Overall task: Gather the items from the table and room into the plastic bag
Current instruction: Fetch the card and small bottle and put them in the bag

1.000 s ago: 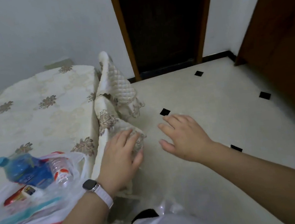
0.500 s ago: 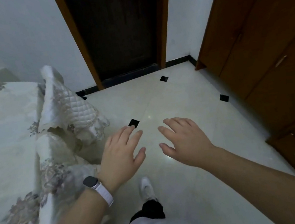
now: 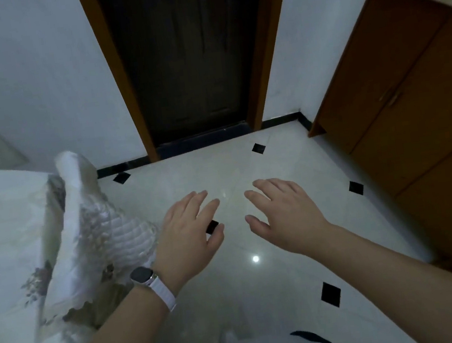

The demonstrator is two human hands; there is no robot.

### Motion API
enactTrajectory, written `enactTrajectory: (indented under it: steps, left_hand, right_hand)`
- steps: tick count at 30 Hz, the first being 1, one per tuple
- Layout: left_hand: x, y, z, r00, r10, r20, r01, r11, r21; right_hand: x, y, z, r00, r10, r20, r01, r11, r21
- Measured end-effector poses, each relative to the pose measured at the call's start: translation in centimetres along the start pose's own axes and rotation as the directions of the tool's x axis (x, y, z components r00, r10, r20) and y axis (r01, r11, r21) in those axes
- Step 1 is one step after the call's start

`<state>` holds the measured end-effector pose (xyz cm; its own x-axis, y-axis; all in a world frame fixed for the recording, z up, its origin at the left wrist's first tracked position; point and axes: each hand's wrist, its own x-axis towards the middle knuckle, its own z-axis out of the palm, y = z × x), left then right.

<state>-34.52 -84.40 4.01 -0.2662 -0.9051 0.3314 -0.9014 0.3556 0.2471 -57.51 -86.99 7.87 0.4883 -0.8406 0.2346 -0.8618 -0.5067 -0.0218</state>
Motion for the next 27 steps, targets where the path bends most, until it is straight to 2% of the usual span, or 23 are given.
enactTrajectory:
  steps: [7, 11, 16, 22, 27]
  left_hand:
    - [7.7, -6.0, 0.8, 0.998, -0.043, 0.035, 0.039, 0.994, 0.099]
    - [12.8, -9.0, 2.0, 0.994, -0.074, 0.076, 0.061, 0.984, 0.166]
    - [21.9, -13.0, 2.9, 0.983, -0.147, 0.115, 0.112, 0.957, 0.267]
    - [30.4, -17.2, 2.2, 0.967, -0.241, 0.082, 0.197, 0.911, 0.361]
    - [32.9, -20.8, 2.2, 0.949, -0.314, 0.02, 0.284, 0.882, 0.375]
  right_hand:
    - [10.0, 3.5, 3.3, 0.998, -0.039, 0.051, 0.037, 0.999, 0.028]
    - [16.1, 5.9, 5.6, 0.996, -0.091, 0.018, 0.089, 0.992, 0.092]
    - [26.4, 10.0, 8.6, 0.986, -0.157, 0.061, 0.143, 0.97, 0.196]
    - [38.2, 13.3, 9.5, 0.951, -0.3, 0.072, 0.279, 0.936, 0.214]
    - [45.4, 12.9, 10.7, 0.918, -0.386, 0.094, 0.357, 0.904, 0.234]
